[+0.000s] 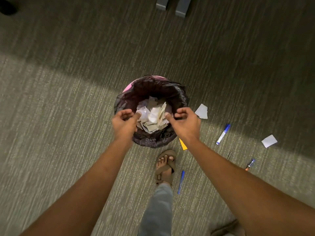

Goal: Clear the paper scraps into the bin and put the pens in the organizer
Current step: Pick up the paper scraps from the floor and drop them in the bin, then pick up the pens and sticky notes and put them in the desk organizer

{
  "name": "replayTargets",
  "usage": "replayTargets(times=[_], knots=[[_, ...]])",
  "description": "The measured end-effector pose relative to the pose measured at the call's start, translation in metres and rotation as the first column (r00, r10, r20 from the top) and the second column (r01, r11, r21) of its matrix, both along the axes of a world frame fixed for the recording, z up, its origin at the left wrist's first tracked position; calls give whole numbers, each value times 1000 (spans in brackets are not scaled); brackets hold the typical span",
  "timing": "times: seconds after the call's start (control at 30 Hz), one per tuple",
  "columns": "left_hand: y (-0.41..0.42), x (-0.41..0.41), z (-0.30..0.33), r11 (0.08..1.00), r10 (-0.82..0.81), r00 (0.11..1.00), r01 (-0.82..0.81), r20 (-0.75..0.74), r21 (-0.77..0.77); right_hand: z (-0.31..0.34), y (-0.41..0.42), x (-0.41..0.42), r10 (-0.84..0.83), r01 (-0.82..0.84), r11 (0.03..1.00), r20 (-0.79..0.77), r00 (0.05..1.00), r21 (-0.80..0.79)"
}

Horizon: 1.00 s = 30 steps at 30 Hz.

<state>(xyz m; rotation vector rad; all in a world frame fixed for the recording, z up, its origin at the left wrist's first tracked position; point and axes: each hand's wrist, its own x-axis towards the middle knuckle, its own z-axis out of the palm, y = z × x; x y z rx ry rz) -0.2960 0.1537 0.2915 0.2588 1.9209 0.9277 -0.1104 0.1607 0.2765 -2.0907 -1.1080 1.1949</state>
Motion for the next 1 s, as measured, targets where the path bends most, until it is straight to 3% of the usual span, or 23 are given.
replayTargets(times=[0.13, 0.37, 0.63, 0.77, 1.0], knots=[[3, 6, 1, 998, -62, 998, 62, -5, -5, -5, -3, 34, -68, 65, 997, 131, 989, 29], [7, 62, -1, 990, -141, 989, 140, 39, 24, -23, -16, 112, -140, 135, 990, 179, 974, 39], [3, 179, -3, 954, -295, 952, 289, 84, 77, -52, -50, 228, -180, 186, 982, 181, 967, -15], [-12, 258, -40, 901, -434, 899, 434, 57, 9, -67, -68, 306, -215, 224, 974, 164, 963, -33], [-29, 350, -145, 809, -577, 817, 572, 0, -135, -119, -107, 456, -189, 232, 967, 310, 932, -108]])
